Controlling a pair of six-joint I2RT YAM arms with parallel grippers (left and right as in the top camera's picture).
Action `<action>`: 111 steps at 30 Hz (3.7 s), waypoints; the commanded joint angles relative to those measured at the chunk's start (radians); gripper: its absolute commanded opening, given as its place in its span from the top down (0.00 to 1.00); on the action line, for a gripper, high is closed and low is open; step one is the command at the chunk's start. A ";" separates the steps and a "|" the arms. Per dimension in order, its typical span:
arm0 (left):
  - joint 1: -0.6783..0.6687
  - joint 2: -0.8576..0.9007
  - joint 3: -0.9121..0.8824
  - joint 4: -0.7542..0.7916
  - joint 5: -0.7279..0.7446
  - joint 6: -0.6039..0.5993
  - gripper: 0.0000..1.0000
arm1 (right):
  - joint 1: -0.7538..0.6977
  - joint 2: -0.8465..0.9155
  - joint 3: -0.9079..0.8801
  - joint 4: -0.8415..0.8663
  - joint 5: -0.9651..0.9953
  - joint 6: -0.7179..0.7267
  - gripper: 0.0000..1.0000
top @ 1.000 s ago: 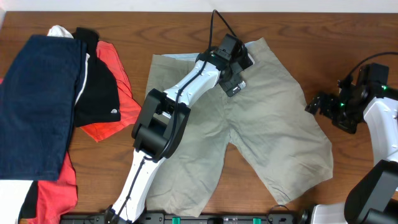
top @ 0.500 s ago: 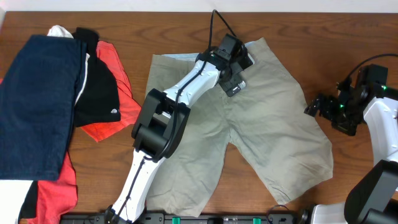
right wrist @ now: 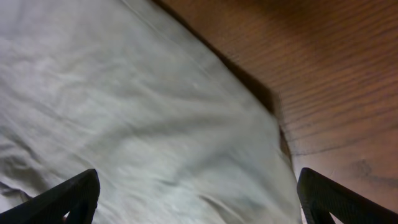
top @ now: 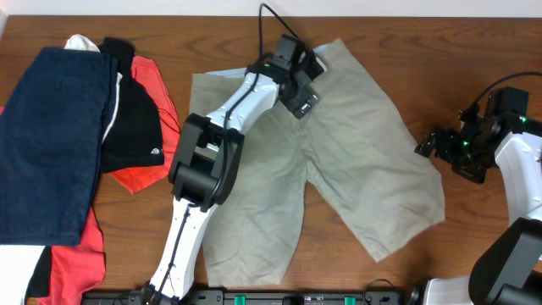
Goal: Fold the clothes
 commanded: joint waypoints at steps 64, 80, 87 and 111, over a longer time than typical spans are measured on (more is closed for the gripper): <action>0.321 -0.488 0.032 -0.471 -0.177 -0.269 0.02 | 0.291 0.290 0.009 0.309 0.251 0.003 0.30; 0.320 -0.488 0.032 -0.472 -0.169 -0.295 0.02 | 0.211 0.349 0.009 0.554 0.277 0.070 0.99; 0.311 -0.488 0.032 -0.471 -0.165 -0.295 0.02 | 0.134 0.377 0.013 0.969 0.136 0.107 0.99; 0.260 -0.458 0.032 -0.467 -0.143 -0.283 0.02 | 0.099 0.433 0.616 0.230 0.043 0.077 0.01</action>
